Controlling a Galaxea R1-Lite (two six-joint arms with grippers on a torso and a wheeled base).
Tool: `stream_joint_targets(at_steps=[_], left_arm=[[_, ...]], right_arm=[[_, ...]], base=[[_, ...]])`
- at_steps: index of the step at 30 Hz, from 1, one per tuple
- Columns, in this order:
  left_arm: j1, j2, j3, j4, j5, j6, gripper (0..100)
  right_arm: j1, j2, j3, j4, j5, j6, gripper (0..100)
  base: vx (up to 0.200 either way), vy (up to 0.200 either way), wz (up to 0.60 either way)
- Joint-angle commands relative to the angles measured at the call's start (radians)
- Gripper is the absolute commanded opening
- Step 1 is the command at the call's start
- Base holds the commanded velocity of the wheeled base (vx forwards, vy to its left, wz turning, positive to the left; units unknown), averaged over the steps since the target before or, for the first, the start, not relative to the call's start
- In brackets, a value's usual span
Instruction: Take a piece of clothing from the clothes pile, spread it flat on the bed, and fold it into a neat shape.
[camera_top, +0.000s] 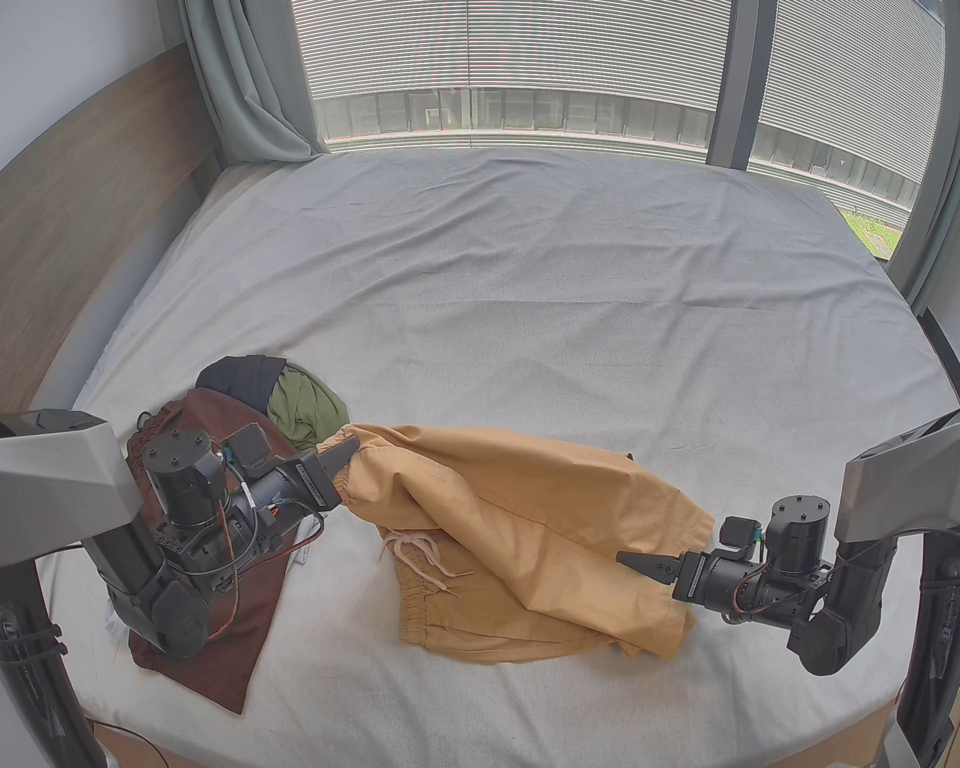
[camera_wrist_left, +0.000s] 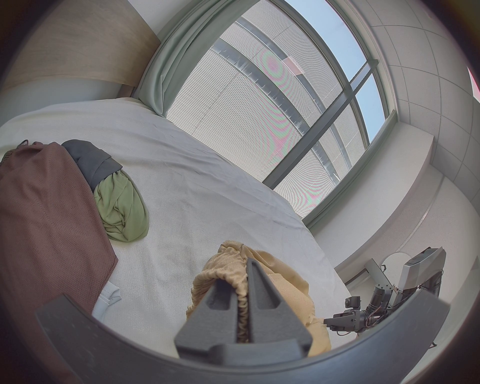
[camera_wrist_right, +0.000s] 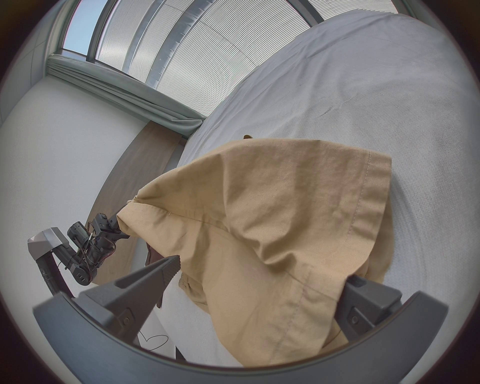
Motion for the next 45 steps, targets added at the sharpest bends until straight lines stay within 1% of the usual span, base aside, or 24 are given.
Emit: stream_joint_targets(at_steps=[1,2,7,11,13,17,23,29,35,42,45], left_arm=[[-0.001,0.000,-0.001,-0.004,0.000,-0.001,0],[0.001,0.001,-0.001,-0.004,0.000,-0.001,0],[0.002,0.003,-0.005,-0.004,0.000,-0.002,0],[0.005,0.000,-0.010,-0.004,0.000,-0.002,0],[0.016,-0.005,-0.014,-0.002,0.000,-0.004,0],[0.025,-0.022,-0.025,-0.002,0.000,-0.010,0],[0.017,-0.094,-0.027,-0.002,-0.003,-0.085,0],[0.016,-0.126,-0.027,-0.002,-0.012,-0.100,0],[0.013,-0.177,-0.016,-0.004,-0.078,-0.102,0],[0.016,-0.218,-0.010,-0.004,-0.118,-0.097,0],[0.019,-0.232,-0.001,-0.004,-0.136,-0.091,0]], right_arm=[[0.001,0.003,-0.003,0.000,-0.004,0.001,100],[0.001,0.003,0.000,0.000,-0.005,-0.001,0],[0.004,-0.008,0.021,0.000,-0.004,-0.004,0],[0.011,-0.024,0.037,0.000,-0.004,-0.039,0],[0.013,-0.058,0.052,0.000,-0.004,-0.061,0],[0.019,-0.112,0.058,0.001,-0.002,-0.062,0],[0.022,-0.216,0.058,0.001,-0.002,-0.062,0],[0.024,-0.294,0.046,0.001,-0.001,-0.062,0],[0.024,-0.348,0.000,0.001,0.001,-0.056,0],[0.022,-0.390,-0.060,0.003,-0.005,-0.026,0],[0.022,-0.400,-0.064,0.003,-0.004,-0.029,0]], base=[[0.000,0.000,0.00],[0.000,0.000,0.00],[0.000,0.000,0.00],[0.000,0.000,0.00],[0.000,0.000,0.00],[0.000,0.000,0.00],[0.000,0.000,0.00],[0.000,0.000,0.00],[0.000,0.000,0.00],[0.000,0.000,0.00],[0.000,0.000,0.00]])
